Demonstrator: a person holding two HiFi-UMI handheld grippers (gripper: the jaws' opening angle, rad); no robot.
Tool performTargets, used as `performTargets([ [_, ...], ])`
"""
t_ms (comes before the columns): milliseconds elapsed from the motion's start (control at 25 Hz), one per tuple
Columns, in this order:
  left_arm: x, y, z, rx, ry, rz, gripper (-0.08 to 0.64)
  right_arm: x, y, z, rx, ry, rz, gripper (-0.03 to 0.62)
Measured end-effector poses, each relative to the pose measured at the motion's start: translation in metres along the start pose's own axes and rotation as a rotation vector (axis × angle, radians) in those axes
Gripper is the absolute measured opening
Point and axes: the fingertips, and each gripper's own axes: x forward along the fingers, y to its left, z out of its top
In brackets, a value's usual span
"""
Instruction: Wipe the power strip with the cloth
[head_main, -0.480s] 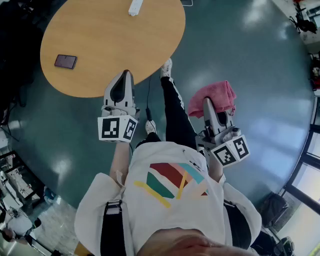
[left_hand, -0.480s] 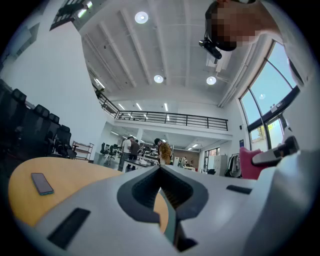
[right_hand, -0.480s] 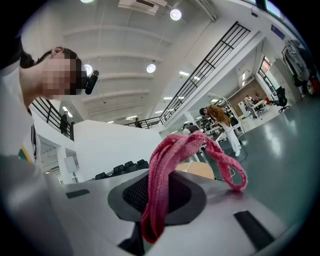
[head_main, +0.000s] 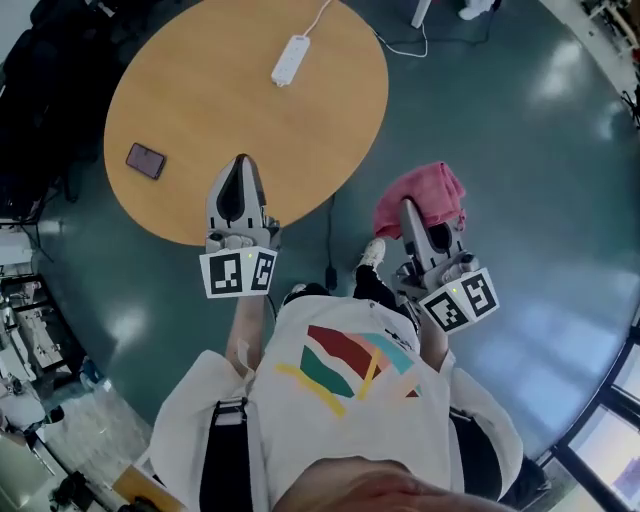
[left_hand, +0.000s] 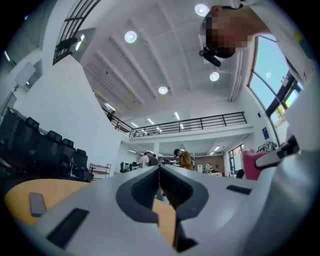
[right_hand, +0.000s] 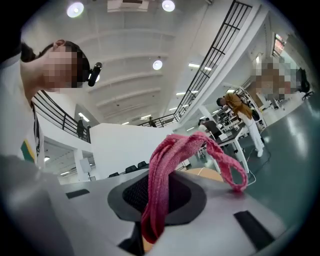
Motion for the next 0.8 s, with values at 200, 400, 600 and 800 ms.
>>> performTargets([
  [200, 0.083, -0.033, -0.019, 0.011, -0.006, 0.064, 0.057, 0.028, -0.087, 0.057, -0.075, 0.007, 0.076, 0.038],
  [400, 0.136, -0.044, -0.030, -0.051, -0.028, 0.040, 0.169, 0.084, -0.144, 0.074, -0.099, 0.068, 0.140, 0.038],
  [600, 0.171, -0.013, -0.055, -0.004, -0.001, 0.091, 0.259, 0.141, -0.152, 0.071, -0.124, 0.111, 0.250, 0.038],
  [800, 0.239, 0.046, -0.119, -0.017, 0.110, 0.119, 0.322, 0.252, -0.169, 0.063, -0.144, 0.218, 0.345, 0.038],
])
